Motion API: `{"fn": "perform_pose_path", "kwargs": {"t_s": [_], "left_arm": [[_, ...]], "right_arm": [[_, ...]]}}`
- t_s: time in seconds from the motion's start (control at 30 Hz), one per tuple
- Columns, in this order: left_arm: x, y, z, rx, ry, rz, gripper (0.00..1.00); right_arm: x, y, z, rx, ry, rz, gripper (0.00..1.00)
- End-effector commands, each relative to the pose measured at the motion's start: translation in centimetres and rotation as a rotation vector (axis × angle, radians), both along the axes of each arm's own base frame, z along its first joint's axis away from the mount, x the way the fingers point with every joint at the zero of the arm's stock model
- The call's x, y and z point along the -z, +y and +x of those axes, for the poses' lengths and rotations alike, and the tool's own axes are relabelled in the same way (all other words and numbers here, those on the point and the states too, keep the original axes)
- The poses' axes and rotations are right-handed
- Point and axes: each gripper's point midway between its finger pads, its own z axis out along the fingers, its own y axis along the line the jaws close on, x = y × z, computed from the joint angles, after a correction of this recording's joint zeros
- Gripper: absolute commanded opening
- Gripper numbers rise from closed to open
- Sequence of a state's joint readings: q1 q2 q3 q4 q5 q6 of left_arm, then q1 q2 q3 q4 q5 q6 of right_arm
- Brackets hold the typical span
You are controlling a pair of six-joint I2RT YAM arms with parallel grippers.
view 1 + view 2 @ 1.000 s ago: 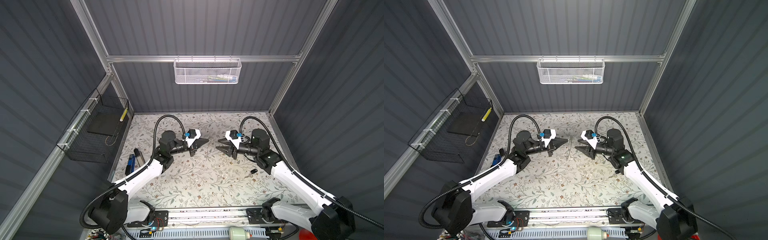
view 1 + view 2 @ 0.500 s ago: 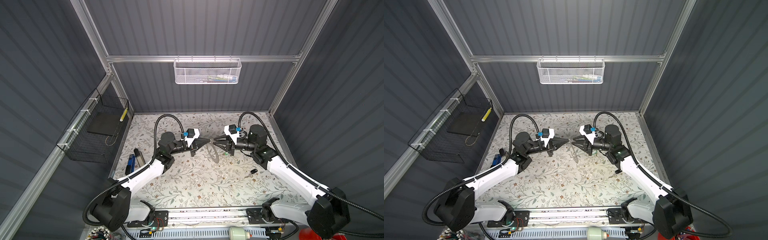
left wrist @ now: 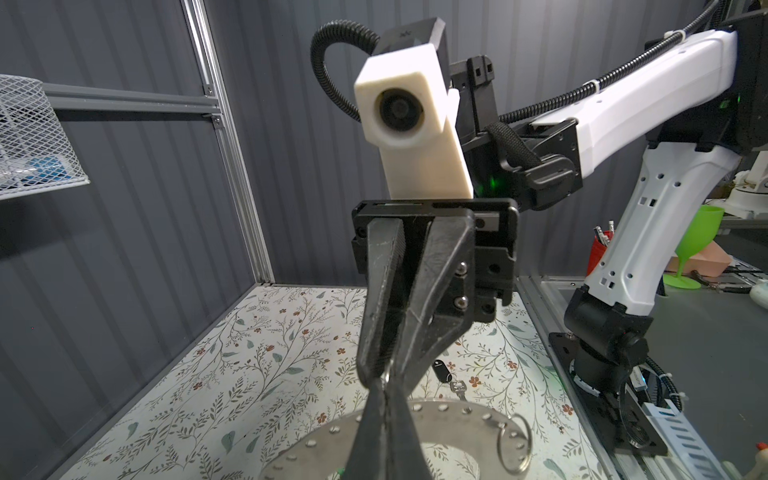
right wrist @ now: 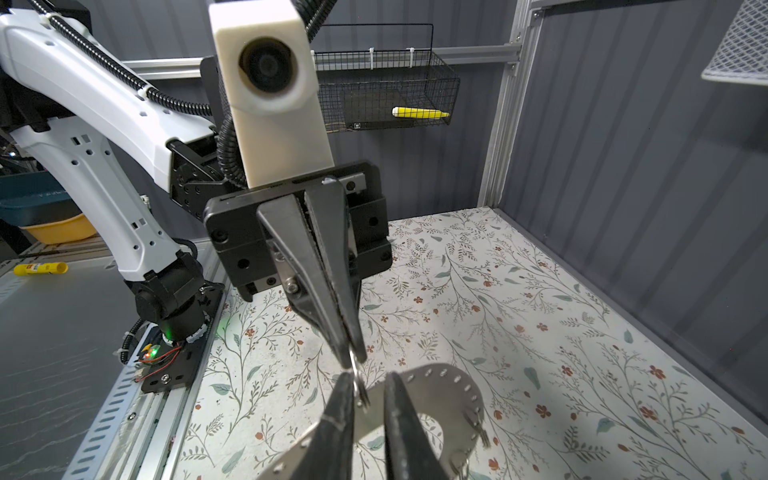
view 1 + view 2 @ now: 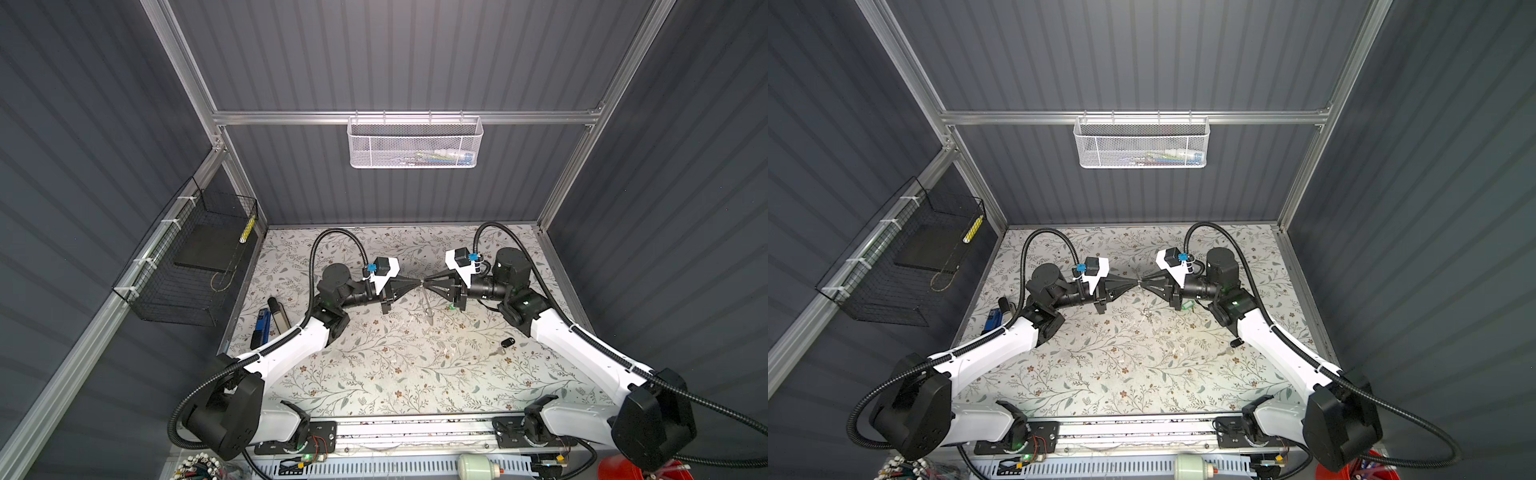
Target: Put the keys on the keyring
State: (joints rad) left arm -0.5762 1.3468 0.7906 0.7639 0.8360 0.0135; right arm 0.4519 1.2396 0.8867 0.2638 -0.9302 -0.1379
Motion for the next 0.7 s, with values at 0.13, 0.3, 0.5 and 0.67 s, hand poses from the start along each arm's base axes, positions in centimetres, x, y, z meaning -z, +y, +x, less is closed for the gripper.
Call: {"fn": "perform_pose_path", "kwargs": {"t_s": [0.13, 0.3, 0.5, 0.67], "left_arm": [[-2.0, 0.1, -0.5, 0.023, -0.051, -0.038, 0.0], [-1.5, 0.0, -0.5, 0.028, -0.061, -0.004, 0.0], [1.2, 0.9, -0.2, -0.023, -0.174, 0.302, 0.4], [2.2, 1.7, 0.2, -0.032, -0.222, 0.459, 0.39]], "right_arm": [[-0.7, 0.4, -0.4, -0.037, -0.014, 0.0, 0.08], [-0.4, 0.3, -0.5, -0.046, -0.016, -0.026, 0.02], [0.7, -0.2, -0.6, -0.033, -0.019, -0.135, 0.0], [1.8, -0.8, -0.8, -0.019, -0.017, -0.228, 0.0]]}}
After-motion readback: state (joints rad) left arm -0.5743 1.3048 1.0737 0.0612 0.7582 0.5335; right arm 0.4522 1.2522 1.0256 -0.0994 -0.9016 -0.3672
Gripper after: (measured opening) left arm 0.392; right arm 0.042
